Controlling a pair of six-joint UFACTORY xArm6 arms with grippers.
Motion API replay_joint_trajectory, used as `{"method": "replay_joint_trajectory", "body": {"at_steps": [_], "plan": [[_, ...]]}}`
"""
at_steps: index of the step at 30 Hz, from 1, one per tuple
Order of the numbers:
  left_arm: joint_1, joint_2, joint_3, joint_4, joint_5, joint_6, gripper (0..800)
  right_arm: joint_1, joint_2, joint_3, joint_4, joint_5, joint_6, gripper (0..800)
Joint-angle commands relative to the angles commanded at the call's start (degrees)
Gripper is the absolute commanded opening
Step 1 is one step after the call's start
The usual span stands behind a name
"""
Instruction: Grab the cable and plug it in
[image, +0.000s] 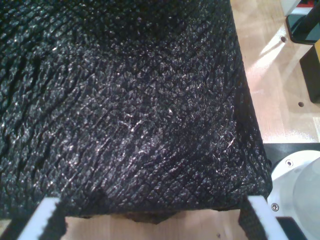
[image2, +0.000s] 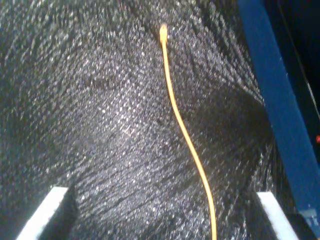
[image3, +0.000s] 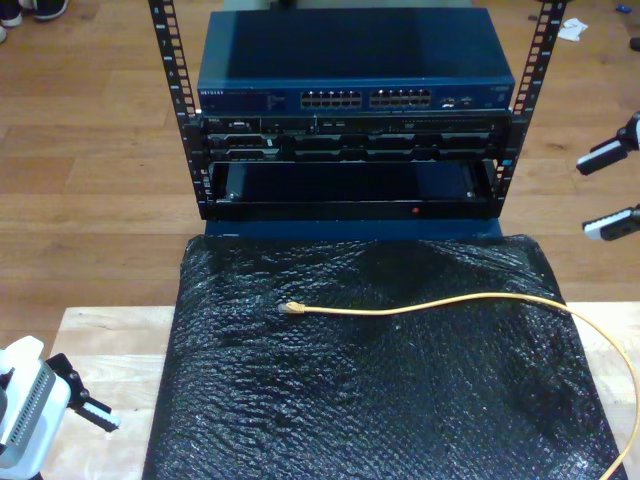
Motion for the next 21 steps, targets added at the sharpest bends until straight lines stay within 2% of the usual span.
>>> {"method": "replay_joint_trajectory", "body": {"at_steps": [13, 21], "plan": [[0.00, 0.00, 0.00, 0.00, 0.00, 0.00, 800, 0.18, 0.44, 0.18, 1.32, -0.35, 0.00, 796], [0.00, 0.00, 0.00, 0.00, 0.00, 0.00, 799, 8.44, 0.44, 2.90, -0.18, -9.85, 4.31, 796]]}}
